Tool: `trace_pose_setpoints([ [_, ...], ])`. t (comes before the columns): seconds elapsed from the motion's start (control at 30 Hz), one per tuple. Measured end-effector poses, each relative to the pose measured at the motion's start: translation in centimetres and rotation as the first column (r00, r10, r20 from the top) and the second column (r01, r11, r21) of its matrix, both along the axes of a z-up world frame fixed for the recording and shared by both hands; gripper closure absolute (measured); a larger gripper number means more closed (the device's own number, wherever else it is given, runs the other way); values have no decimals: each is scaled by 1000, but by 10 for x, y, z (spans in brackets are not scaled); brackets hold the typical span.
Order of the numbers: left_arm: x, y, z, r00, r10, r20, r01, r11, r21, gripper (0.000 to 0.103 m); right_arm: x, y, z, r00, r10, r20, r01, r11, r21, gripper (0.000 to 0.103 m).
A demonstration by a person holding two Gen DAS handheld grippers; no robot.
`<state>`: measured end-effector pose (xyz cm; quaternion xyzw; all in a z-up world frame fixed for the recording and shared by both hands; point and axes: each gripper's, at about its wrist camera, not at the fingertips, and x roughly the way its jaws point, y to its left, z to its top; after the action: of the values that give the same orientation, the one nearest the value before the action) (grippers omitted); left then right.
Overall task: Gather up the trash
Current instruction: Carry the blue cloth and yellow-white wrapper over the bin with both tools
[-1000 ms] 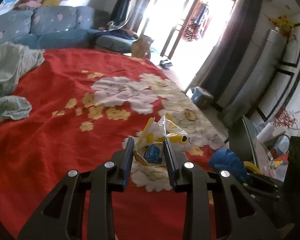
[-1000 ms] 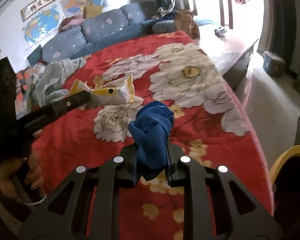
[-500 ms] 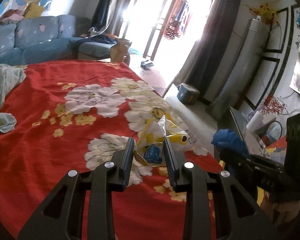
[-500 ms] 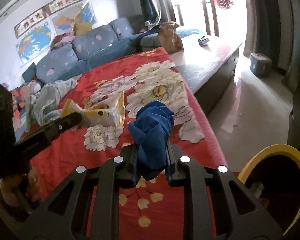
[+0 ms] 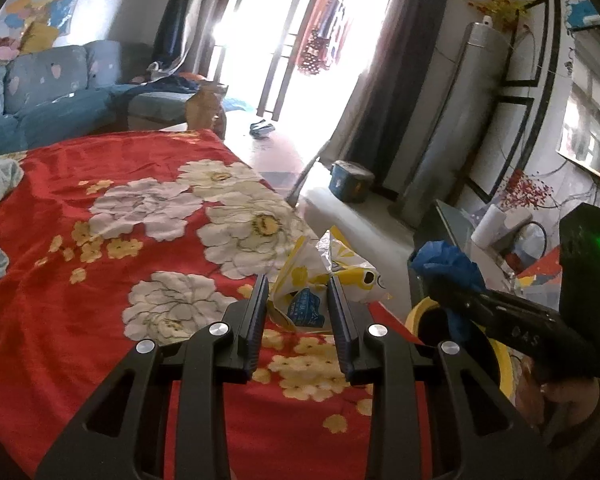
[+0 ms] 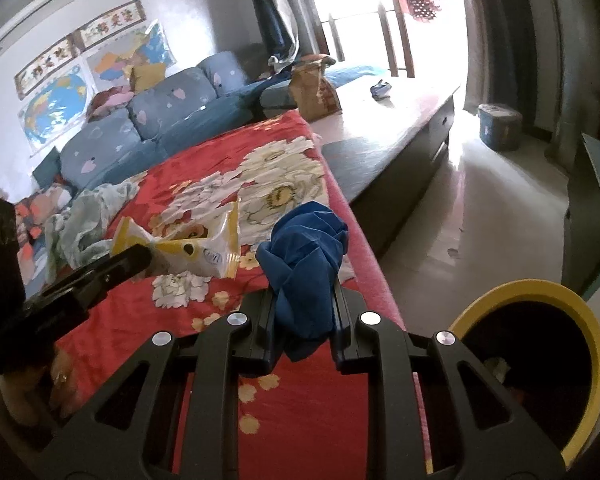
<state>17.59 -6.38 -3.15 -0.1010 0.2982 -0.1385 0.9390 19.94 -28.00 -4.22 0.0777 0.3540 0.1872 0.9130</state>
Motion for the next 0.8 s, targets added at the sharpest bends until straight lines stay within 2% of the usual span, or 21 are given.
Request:
trace_pose_setpoints([
  [0.8, -16, -57, 5, 990, -140, 24, 139, 989, 41, 74, -15, -52, 4, 993, -119, 2, 119, 993, 21, 88],
])
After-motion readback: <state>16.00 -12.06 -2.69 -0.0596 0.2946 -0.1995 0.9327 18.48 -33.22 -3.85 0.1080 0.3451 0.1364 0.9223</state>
